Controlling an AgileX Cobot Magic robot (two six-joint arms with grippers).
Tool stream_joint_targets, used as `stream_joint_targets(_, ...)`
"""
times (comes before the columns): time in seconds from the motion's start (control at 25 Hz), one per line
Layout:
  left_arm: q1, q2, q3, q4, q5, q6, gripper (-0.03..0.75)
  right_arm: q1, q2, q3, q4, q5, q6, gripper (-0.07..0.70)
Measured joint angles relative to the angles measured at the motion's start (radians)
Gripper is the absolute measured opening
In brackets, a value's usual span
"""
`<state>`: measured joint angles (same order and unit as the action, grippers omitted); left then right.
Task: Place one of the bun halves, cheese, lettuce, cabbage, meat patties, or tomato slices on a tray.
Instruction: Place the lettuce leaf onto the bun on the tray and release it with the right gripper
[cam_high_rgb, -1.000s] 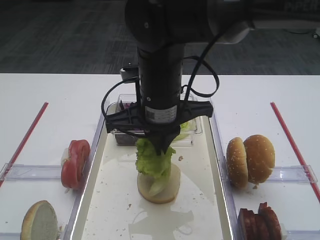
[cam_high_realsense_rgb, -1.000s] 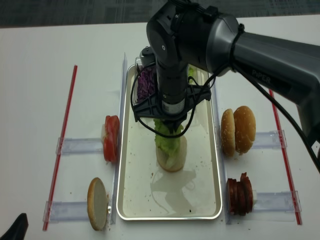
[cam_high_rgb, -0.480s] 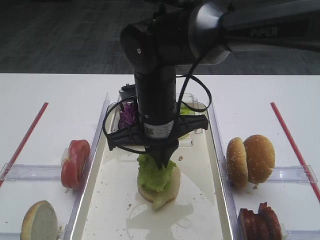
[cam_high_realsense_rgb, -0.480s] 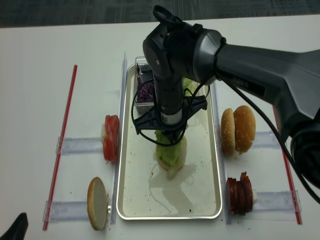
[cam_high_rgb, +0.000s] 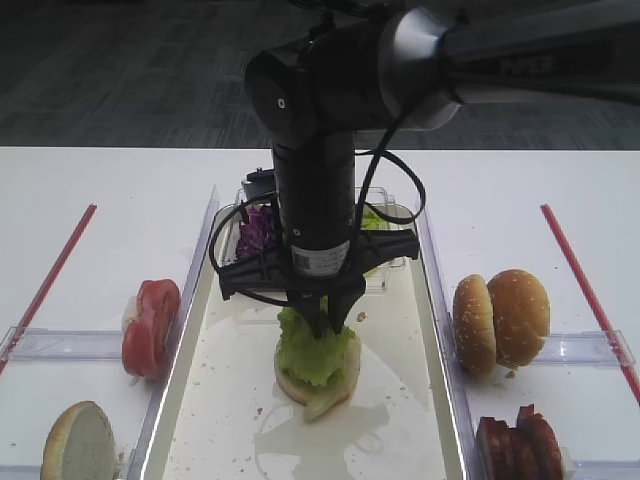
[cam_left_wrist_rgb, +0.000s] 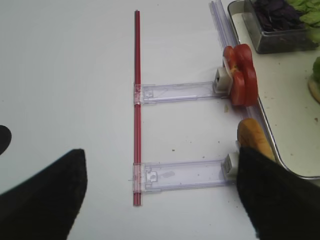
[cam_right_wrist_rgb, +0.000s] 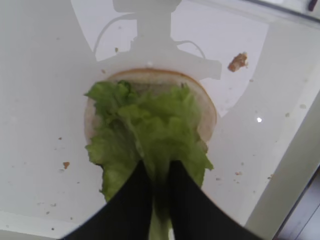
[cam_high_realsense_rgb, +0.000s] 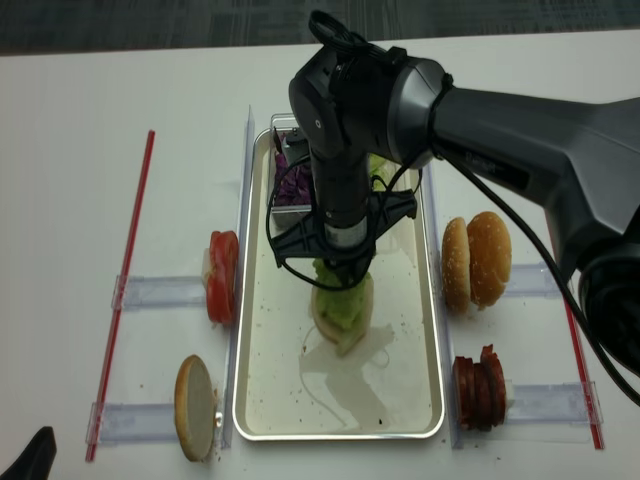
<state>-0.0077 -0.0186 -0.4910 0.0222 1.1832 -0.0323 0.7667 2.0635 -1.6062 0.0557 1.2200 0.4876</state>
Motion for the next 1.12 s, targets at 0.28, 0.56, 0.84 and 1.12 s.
stream_joint_targets(0.28,0.0,0.0,0.0,0.0,0.0,0.0,0.564,0.0,0.0,0.0,0.0,0.0,0.0,0.544)
stream_joint_targets(0.56,0.0,0.0,0.0,0.0,0.0,0.0,0.564,0.0,0.0,0.0,0.0,0.0,0.0,0.627)
stream_joint_targets(0.84,0.0,0.0,0.0,0.0,0.0,0.0,0.564,0.0,0.0,-0.01,0.0,0.0,0.0,0.63)
stream_joint_targets(1.12,0.0,0.0,0.0,0.0,0.0,0.0,0.564,0.0,0.0,-0.043,0.0,0.0,-0.001,0.632)
